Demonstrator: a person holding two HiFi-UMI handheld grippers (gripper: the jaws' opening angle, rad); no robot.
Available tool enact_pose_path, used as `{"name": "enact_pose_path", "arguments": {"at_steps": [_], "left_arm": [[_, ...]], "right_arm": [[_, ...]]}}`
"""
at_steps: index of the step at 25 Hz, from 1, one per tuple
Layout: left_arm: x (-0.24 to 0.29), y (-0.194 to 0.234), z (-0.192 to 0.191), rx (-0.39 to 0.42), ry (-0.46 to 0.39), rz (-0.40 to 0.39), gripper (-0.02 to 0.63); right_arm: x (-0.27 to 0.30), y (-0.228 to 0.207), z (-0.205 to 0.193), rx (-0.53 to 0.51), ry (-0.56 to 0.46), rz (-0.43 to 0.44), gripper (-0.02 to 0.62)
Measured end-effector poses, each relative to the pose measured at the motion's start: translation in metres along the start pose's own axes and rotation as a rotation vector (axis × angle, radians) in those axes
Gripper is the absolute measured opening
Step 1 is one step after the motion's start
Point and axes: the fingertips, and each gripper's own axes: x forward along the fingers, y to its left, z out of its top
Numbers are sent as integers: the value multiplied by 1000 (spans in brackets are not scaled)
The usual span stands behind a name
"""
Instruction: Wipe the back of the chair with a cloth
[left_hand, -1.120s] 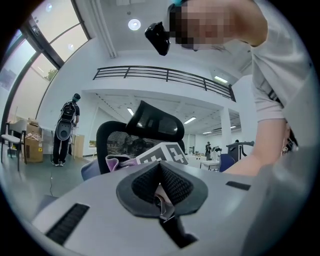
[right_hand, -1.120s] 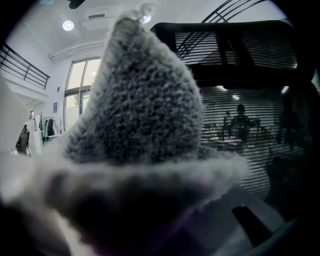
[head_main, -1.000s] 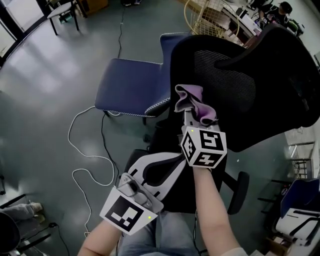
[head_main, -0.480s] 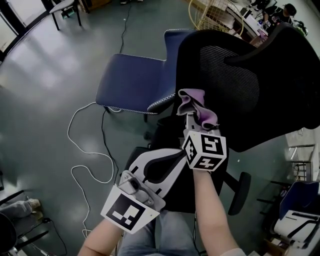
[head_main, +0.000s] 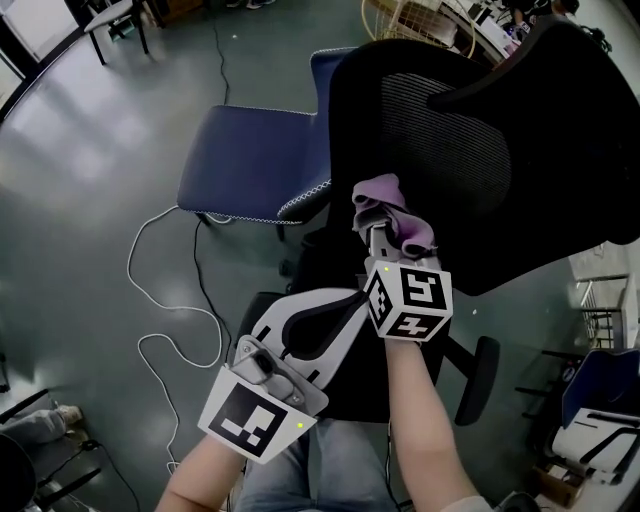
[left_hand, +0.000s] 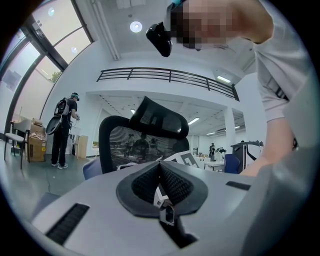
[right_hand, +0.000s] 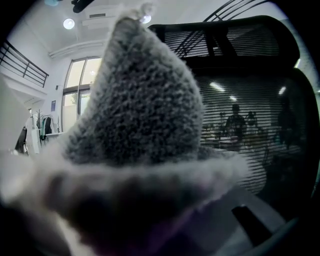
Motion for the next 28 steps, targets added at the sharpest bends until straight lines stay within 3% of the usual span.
{"name": "enact_pose_path", "arguments": {"at_steps": [28], "left_arm": [[74,-72,-13,8,45,-153,11]], "right_arm": [[-72,-147,-27,49,13,-238,77]]}}
